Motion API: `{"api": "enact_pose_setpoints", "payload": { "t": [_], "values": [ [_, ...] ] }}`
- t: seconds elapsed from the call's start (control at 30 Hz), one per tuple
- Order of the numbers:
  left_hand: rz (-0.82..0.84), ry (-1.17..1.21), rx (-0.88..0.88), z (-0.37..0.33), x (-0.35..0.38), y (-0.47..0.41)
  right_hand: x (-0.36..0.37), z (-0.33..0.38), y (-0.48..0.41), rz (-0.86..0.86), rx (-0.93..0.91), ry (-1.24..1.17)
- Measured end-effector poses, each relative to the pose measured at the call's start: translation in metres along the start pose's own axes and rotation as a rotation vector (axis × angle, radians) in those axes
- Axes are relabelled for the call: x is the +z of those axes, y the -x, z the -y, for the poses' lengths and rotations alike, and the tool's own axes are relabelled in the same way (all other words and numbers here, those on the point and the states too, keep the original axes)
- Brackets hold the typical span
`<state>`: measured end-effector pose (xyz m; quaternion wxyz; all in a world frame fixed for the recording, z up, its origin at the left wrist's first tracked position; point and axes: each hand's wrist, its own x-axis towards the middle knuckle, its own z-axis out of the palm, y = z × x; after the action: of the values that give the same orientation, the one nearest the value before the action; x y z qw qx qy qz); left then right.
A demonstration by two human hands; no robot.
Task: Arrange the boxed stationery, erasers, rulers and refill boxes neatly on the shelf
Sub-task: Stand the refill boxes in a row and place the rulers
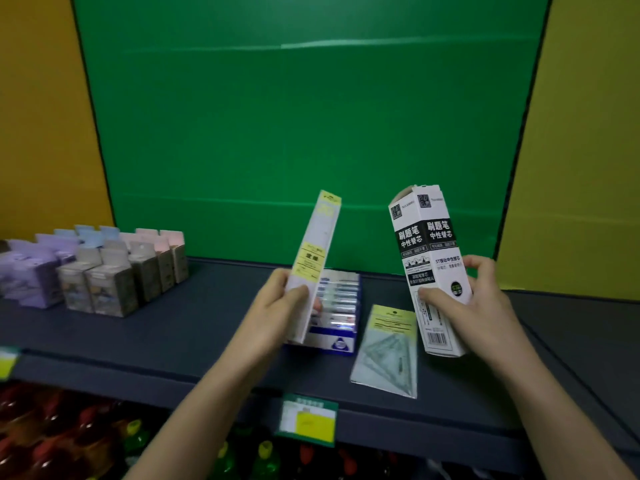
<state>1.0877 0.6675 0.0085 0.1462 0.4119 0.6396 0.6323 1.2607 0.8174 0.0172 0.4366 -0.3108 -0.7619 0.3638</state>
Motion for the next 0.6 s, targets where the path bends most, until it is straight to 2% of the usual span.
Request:
{"api": "enact_pose_setpoints", "payload": {
  "t": [0.3,0.6],
  "values": [
    [-0.233,-0.081,0.009,0.031,-0.16,0.04,0.121,0.073,0.024,0.176,-0.066,-0.131],
    [-0.351,-0.075,-0.144,0.061,-0.347,0.099,0.296,0.16,0.078,0.373,-0.157,-0.336]
  ]
}}
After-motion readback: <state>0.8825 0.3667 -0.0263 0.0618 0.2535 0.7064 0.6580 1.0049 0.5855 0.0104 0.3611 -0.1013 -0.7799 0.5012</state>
